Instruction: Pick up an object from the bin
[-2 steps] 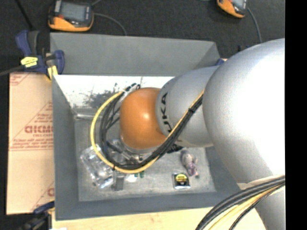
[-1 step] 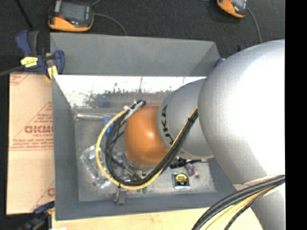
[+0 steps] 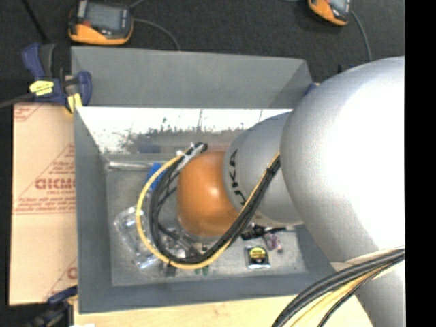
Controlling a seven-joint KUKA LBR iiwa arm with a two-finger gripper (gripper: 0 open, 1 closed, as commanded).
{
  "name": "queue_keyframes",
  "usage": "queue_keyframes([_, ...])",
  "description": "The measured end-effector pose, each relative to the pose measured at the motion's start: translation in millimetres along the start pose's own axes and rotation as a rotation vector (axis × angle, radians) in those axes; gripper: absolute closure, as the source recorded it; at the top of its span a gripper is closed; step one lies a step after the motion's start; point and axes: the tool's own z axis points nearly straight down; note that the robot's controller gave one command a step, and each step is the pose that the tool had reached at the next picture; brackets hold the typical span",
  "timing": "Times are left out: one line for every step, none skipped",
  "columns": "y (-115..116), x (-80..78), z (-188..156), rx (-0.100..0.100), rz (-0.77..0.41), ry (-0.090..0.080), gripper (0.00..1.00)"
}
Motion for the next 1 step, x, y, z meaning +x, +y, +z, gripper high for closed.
queue_keyframes([34.0, -15.9, -9.2, 0.001, -0.247, 0.001, 1.0])
